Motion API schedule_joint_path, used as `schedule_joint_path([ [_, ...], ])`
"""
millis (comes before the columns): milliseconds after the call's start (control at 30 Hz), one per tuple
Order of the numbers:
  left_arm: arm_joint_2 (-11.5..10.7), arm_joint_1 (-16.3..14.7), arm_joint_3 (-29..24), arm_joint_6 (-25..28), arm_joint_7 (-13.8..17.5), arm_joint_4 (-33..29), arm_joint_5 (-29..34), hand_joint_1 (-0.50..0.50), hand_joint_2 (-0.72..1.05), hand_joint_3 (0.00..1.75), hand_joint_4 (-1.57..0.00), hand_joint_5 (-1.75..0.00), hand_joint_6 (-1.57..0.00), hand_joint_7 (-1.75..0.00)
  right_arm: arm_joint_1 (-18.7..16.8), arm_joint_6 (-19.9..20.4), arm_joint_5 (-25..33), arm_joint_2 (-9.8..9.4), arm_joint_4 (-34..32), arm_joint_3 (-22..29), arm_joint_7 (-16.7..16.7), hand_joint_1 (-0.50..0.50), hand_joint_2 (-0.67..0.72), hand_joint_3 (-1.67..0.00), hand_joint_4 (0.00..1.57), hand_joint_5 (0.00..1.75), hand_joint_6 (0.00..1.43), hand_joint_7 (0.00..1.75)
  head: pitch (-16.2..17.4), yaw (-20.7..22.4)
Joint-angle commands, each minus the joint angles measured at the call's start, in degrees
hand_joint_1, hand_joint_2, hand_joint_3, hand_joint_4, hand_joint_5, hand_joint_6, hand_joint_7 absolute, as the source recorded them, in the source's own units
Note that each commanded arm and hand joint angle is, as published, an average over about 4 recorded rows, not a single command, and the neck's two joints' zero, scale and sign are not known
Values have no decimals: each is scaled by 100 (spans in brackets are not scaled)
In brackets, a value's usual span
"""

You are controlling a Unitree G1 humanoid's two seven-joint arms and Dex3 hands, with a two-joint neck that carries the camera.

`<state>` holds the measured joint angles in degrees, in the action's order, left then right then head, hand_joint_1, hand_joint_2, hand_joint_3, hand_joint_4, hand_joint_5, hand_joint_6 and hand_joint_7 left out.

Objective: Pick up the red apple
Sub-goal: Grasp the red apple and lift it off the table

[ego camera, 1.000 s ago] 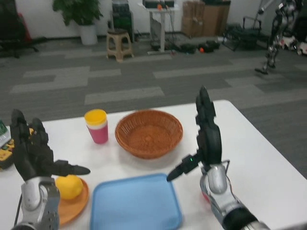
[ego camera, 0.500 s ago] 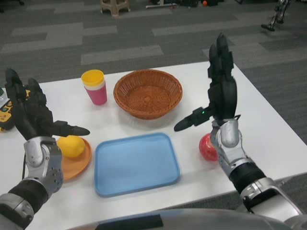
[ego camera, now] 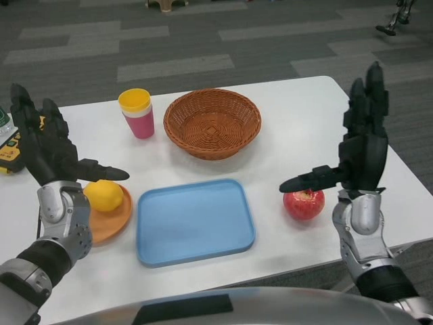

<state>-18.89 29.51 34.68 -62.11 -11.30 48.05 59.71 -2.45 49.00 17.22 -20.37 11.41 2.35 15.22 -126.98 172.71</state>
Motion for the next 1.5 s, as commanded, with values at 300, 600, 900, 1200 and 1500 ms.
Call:
schedule_joint_path([
  [300, -101, 182, 188, 77, 5, 174, 208, -50, -64, 9, 0, 0, 0, 0, -590, -22, -316, 143, 872, 398, -24, -49, 15, -8, 0, 0, 0, 0, 120, -150],
  [600, -97, 169, 186, 77, 5, 161, 210, -50, -66, 9, 0, 0, 0, 0, -390, -20, -544, 371, 2019, 393, -351, -46, 11, -8, 0, 0, 0, 0, 91, -183],
  [900, -55, 118, 160, 77, 5, 135, 193, -50, -66, 9, 0, 0, 0, 0, -45, -2, -737, 426, 2922, 110, -665, -49, 15, -8, 0, 0, 0, 0, 65, -257],
  [1200, -35, 125, 140, 77, 5, 109, 164, -50, -64, 9, 0, 0, 0, 0, 599, 119, -764, 507, 4146, -7, -942, -48, 15, -8, 0, 0, 0, 0, 46, -259],
  [1500, -35, 116, 136, 77, 5, 100, 160, -50, -64, 9, 0, 0, 0, 0, 985, 119, -764, 446, 4889, -86, -933, -50, 22, -8, 0, 0, 0, 0, 25, -250],
])
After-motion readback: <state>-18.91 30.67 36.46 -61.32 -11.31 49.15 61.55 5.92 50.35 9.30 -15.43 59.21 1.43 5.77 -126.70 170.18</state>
